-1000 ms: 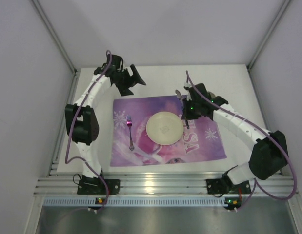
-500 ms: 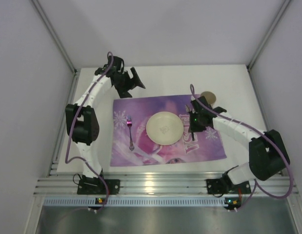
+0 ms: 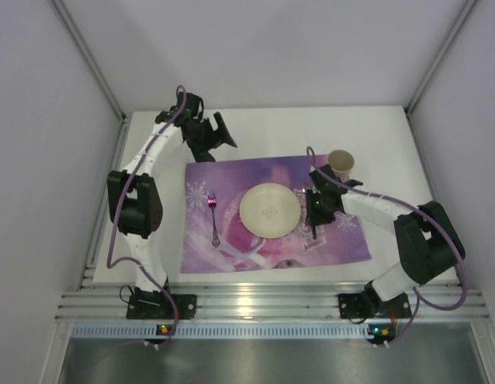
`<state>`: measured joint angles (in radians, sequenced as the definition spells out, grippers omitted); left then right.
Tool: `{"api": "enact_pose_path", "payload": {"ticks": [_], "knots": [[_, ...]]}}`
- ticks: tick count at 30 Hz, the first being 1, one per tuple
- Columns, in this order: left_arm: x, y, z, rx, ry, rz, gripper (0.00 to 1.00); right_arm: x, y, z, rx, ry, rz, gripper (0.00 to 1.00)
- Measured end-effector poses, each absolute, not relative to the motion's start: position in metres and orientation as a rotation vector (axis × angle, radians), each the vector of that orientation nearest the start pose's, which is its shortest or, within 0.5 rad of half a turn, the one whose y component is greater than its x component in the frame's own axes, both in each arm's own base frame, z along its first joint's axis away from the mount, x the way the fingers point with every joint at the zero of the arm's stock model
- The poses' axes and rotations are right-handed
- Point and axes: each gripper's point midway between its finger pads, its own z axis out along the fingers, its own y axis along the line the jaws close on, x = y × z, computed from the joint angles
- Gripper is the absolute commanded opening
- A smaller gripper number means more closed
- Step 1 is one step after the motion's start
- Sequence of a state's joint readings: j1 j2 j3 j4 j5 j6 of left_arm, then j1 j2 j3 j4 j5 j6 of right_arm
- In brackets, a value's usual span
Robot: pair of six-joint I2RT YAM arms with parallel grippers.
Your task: Set the dinner table for one person
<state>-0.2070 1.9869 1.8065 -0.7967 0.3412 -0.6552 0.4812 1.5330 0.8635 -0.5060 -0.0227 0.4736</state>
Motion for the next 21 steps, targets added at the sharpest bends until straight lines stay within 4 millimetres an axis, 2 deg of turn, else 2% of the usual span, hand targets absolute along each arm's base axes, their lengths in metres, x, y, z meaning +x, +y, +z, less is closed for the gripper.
{"api": "enact_pose_path", "payload": {"ticks": [2, 3, 4, 11, 13, 16, 20, 21], "knots": [[0.453, -0.179, 0.16, -0.452, 2.609, -0.751, 0.96, 0.256, 0.159, 0.027, -0.019, 2.786, 0.279, 0.57], [0.452, -0.18, 0.16, -0.453, 2.61, -0.751, 0.96, 0.254, 0.158, 0.026, -0.023, 2.789, 0.277, 0.69], [0.452, -0.179, 0.16, -0.453, 2.612, -0.751, 0.96, 0.253, 0.157, 0.025, -0.022, 2.791, 0.274, 0.71], [0.45, -0.179, 0.159, -0.452, 2.62, -0.746, 0.96, 0.25, 0.148, 0.025, -0.045, 2.793, 0.216, 0.73], [0.45, -0.178, 0.159, -0.451, 2.62, -0.742, 0.96, 0.252, 0.145, 0.032, -0.053, 2.788, 0.196, 0.73], [0.45, -0.177, 0.157, -0.445, 2.623, -0.728, 0.98, 0.262, 0.147, 0.055, -0.072, 2.745, 0.198, 0.73], [0.448, -0.168, 0.153, -0.445, 2.638, -0.681, 0.98, 0.29, 0.16, 0.116, -0.109, 2.615, 0.256, 0.73], [0.448, -0.165, 0.152, -0.449, 2.643, -0.664, 0.98, 0.298, 0.165, 0.139, -0.126, 2.561, 0.285, 0.75]]}}
